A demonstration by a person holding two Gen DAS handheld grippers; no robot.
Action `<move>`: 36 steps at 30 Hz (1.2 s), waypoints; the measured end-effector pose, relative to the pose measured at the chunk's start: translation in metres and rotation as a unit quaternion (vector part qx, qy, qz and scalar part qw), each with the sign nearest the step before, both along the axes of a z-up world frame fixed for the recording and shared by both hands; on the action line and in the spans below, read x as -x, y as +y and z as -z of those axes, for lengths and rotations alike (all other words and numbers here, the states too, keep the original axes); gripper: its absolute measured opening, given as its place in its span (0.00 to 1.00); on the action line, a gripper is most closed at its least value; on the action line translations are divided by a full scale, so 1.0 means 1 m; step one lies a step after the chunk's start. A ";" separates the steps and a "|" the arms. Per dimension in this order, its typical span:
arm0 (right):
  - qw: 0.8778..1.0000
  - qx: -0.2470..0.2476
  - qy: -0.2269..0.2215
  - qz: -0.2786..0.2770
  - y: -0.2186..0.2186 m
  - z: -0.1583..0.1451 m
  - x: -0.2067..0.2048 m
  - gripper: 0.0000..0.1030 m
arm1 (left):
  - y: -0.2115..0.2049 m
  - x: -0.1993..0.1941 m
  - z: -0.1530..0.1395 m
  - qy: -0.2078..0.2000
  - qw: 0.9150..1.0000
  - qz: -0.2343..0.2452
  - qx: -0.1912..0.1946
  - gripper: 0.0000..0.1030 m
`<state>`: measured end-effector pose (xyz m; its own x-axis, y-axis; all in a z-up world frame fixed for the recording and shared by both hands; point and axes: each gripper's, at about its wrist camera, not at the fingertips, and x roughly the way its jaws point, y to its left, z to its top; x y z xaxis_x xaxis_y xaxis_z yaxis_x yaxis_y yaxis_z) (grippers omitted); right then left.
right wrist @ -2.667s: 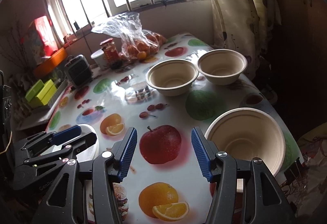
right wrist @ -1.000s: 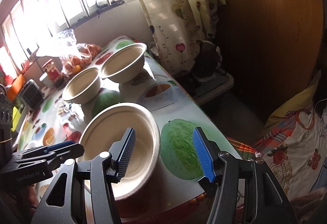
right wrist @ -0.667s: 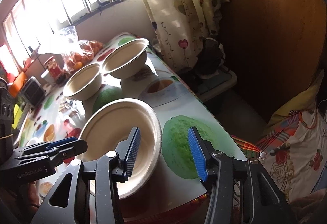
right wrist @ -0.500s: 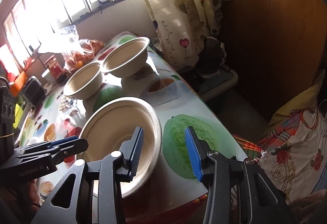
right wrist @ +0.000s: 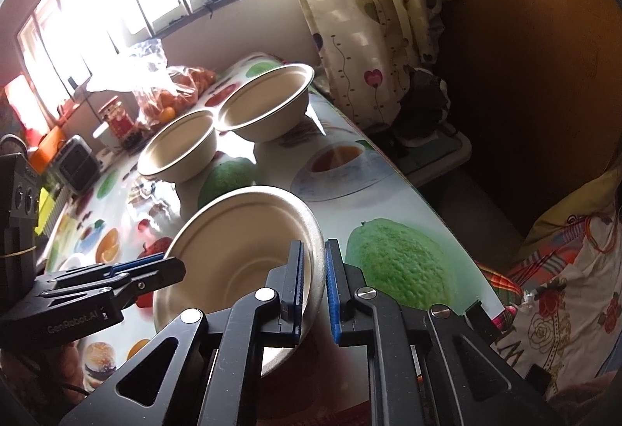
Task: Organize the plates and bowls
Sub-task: 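Close both grippers on the rims of the tan paper bowls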
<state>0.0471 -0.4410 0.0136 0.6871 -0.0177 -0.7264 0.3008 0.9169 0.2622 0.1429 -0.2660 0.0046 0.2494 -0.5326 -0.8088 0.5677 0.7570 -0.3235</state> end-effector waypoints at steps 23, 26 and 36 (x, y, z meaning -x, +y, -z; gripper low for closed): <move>0.998 -0.020 -0.001 -0.058 0.044 0.007 -0.047 0.11 | 0.046 -0.026 -0.004 -0.006 0.998 -0.062 -0.004 0.24; 0.998 -0.020 0.000 -0.064 0.047 0.007 -0.049 0.11 | 0.048 -0.027 -0.004 -0.006 0.998 -0.066 -0.005 0.24; 0.998 -0.013 -0.009 -0.056 0.041 -0.005 -0.049 0.22 | 0.056 -0.033 -0.012 -0.011 0.997 -0.072 -0.006 0.24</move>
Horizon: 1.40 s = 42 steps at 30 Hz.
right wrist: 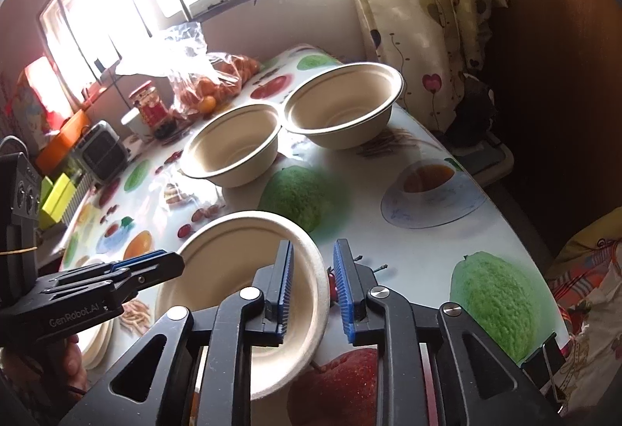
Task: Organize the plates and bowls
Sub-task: 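Close both grippers on the rims of the tan paper bowls, then lift the held bowls with both grippers and carry them toward the standing bowls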
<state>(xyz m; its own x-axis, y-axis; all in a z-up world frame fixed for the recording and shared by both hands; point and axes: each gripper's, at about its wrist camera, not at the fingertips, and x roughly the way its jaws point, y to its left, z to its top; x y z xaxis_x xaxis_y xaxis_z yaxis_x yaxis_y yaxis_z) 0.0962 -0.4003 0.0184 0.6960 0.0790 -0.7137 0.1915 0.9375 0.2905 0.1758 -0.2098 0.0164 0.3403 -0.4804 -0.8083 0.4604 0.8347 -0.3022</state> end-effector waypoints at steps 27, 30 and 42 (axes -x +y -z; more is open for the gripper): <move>0.999 -0.050 0.014 -0.014 0.015 -0.037 -0.091 0.29 | 0.022 -0.108 -0.053 -0.050 0.998 -0.033 -0.013 0.32; 0.998 -0.055 0.024 -0.006 0.016 -0.033 -0.101 0.29 | 0.018 -0.126 -0.047 -0.034 0.999 -0.026 -0.013 0.32; 0.992 -0.110 0.064 0.017 0.007 -0.005 -0.127 0.29 | 0.001 -0.168 -0.028 -0.019 0.999 -0.022 -0.027 0.32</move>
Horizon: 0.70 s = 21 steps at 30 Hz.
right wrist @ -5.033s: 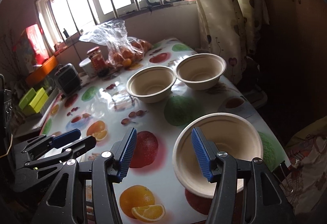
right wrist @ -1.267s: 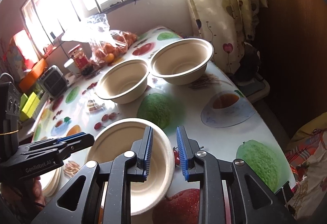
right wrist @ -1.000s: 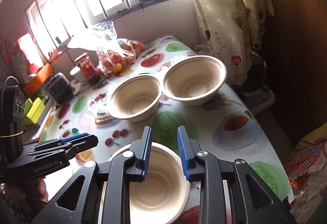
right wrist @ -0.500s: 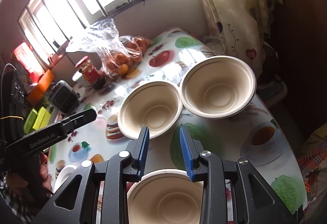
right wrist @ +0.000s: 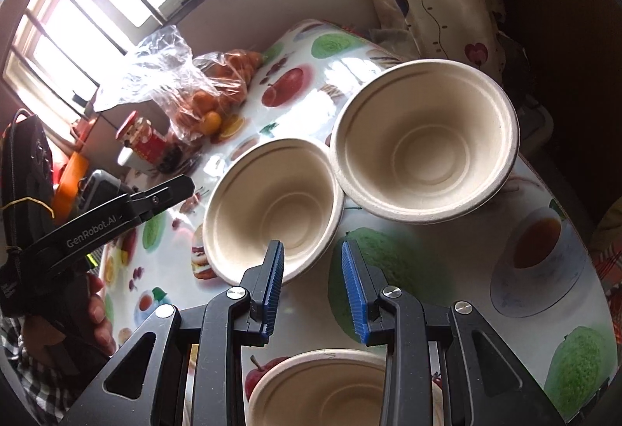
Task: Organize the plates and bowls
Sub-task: 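Lift the held bowls with both grippers and carry them toward the standing bowls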
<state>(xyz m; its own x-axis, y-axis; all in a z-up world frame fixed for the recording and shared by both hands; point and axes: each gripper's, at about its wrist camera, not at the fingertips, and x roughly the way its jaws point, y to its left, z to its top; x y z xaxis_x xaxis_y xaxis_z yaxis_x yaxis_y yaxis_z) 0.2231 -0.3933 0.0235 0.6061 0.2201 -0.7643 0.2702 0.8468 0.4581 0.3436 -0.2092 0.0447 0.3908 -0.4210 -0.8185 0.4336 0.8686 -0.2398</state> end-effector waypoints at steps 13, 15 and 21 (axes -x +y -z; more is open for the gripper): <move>1.000 -0.017 0.011 -0.001 0.001 0.012 -0.010 0.29 | -0.010 -0.008 0.019 0.030 1.000 0.009 0.001 0.29; 1.000 -0.019 0.011 -0.001 0.002 0.014 -0.010 0.29 | -0.012 -0.007 0.021 0.031 0.999 0.013 -0.002 0.25; 1.000 -0.023 0.015 -0.001 0.002 0.016 -0.011 0.20 | -0.011 -0.008 0.024 0.030 0.999 0.009 -0.005 0.19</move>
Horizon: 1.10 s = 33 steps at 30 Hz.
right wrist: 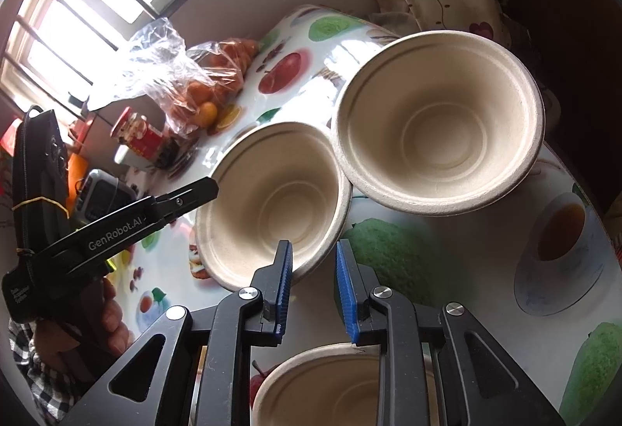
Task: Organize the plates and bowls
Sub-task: 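Lift the held bowls with both grippers and carry them toward the standing bowls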
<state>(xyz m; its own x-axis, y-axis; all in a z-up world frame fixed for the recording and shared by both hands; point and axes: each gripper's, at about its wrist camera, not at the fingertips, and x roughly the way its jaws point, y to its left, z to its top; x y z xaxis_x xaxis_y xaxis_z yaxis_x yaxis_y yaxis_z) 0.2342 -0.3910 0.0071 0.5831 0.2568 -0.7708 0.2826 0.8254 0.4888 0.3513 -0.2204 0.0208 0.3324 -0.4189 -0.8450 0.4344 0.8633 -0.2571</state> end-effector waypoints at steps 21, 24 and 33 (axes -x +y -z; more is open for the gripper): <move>1.000 -0.010 -0.007 -0.002 0.002 -0.002 0.008 0.18 | 0.009 0.011 -0.002 -0.006 1.000 -0.007 -0.008 0.15; 1.000 -0.008 -0.010 -0.004 0.004 -0.003 0.010 0.18 | 0.012 0.014 -0.003 -0.008 1.000 -0.010 -0.007 0.15; 1.000 -0.002 -0.029 -0.008 0.007 -0.015 0.021 0.18 | 0.019 0.027 -0.012 -0.016 1.000 -0.013 -0.002 0.15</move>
